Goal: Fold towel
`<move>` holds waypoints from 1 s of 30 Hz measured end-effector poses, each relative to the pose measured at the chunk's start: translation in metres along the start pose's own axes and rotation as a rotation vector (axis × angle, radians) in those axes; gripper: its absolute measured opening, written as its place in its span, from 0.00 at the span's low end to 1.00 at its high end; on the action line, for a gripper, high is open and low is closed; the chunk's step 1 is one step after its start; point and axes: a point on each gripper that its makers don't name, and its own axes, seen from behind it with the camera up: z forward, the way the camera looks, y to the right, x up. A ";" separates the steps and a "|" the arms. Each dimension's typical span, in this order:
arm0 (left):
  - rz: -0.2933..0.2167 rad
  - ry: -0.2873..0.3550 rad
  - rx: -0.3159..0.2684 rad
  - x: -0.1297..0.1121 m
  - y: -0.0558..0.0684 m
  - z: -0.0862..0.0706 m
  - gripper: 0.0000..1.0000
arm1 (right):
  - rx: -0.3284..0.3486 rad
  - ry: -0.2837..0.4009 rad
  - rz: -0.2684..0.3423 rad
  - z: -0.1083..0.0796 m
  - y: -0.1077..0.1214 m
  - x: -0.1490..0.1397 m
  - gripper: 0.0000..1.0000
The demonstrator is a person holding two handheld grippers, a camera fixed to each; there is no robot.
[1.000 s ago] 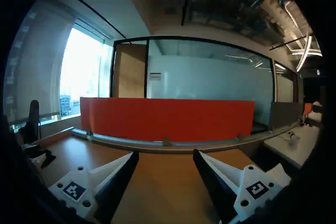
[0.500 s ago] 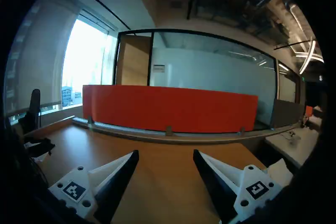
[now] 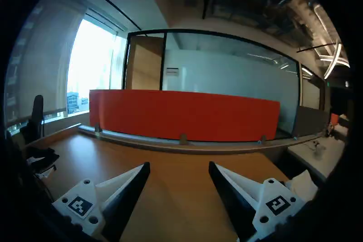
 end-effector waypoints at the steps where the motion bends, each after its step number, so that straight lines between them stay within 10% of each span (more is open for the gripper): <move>1: 0.001 0.001 0.000 0.000 0.000 0.000 0.98 | 0.001 -0.001 0.001 0.000 -0.001 -0.001 1.00; 30: 0.009 0.009 0.009 -0.003 0.001 0.000 0.98 | -0.053 0.119 0.000 0.001 0.035 0.024 1.00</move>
